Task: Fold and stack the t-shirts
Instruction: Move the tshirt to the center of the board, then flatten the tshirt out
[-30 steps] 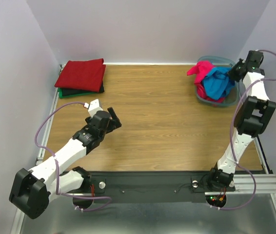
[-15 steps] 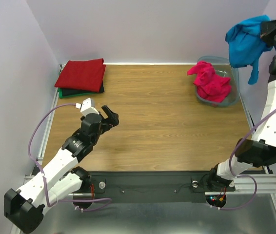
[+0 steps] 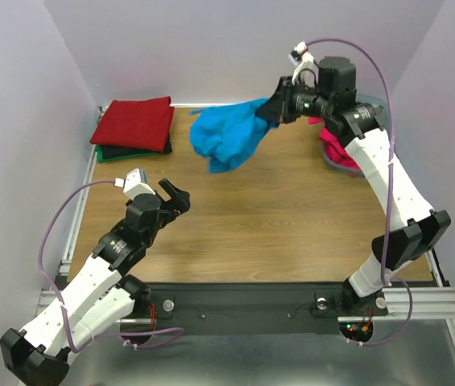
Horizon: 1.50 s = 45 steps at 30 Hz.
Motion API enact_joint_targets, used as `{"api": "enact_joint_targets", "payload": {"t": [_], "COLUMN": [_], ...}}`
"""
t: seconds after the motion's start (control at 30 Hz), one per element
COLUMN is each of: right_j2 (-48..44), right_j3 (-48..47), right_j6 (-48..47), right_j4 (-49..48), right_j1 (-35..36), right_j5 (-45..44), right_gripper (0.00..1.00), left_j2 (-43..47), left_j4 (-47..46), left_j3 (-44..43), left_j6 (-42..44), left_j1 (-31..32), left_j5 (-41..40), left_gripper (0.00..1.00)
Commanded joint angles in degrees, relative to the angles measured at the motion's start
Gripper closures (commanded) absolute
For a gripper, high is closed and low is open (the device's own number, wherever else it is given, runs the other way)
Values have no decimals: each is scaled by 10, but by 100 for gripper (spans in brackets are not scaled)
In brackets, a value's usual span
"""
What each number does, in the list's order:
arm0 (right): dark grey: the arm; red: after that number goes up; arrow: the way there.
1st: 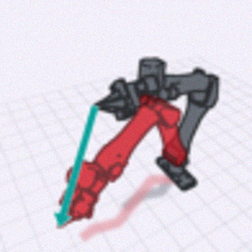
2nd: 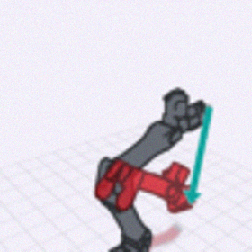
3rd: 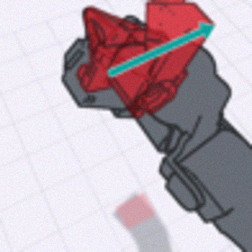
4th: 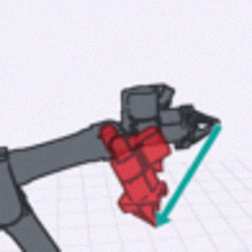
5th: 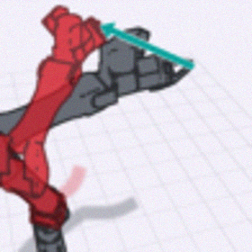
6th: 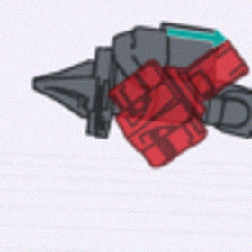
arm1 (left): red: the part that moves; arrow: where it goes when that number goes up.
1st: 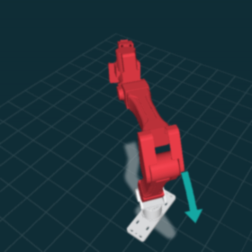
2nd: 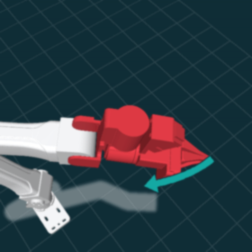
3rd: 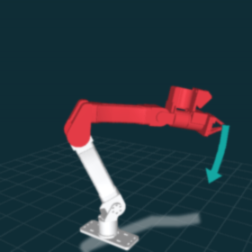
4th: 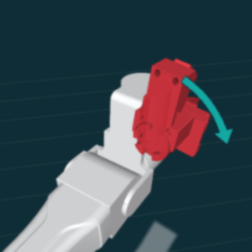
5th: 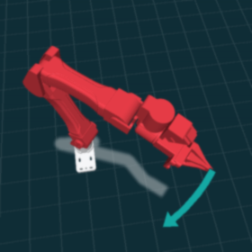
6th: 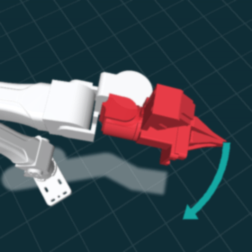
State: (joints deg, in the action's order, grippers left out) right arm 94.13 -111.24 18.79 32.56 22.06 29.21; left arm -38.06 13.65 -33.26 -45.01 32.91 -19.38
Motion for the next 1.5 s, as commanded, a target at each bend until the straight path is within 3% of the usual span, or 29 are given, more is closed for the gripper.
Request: {"api": "enact_joint_targets", "payload": {"t": [0.0, 0.07, 0.1, 0.13, 0.17, 0.2, 0.4, 0.6, 0.73, 1.1, 1.2, 1.37, 1.47], "right_j2": [-83, -130, -144, -155, -178, -188, -271, -314, -299, -148, -88, 7, 67], "right_j3": [90, 211, 249, 324, 353, 383, 505, 602, 646, 543, 497, 424, 380], "right_j6": [-17, 22, 44, 69, 83, 94, 142, 127, 130, 75, 57, 41, 31], "right_j4": [-21, -25, -25, -25, -24, -24, -25, -54, -81, -125, -133, -140, -140], "right_j1": [-21, -22, -21, -22, -22, -22, -22, -20, 7, 121, 124, 125, 125], "right_j5": [-132, -324, -386, -438, -520, -547, -539, -390, -348, -437, -462, -524, -551], "right_gripper": [74, 63, 49, 22, 10, 2, 0, 0, 0, 0, 0, 0, 0], "left_j2": [20, 22, 24, 23, 23, 20, -10, -69, -118, -242, -264, -302, -332], "left_j4": [44, 72, 82, 94, 113, 120, 116, 59, 31, -41, -43, -94, -111], "left_j3": [-14, -19, -21, -23, -29, -30, -23, 13, 41, 75, 64, 70, 72], "left_j6": [-45, -67, -76, -82, -96, -99, -101, -75, -77, -76, -75, -70, -68], "left_j1": [-2, -2, -2, -2, -2, -2, -2, -2, -2, -2, -1, 0, 1], "left_j5": [-39, -49, -52, -64, -70, -78, -65, 3, 45, 109, 111, 146, 159], "left_gripper": [2, 2, 2, 2, 2, 2, 2, 2, 2, 2, 10, 39, 100]}}
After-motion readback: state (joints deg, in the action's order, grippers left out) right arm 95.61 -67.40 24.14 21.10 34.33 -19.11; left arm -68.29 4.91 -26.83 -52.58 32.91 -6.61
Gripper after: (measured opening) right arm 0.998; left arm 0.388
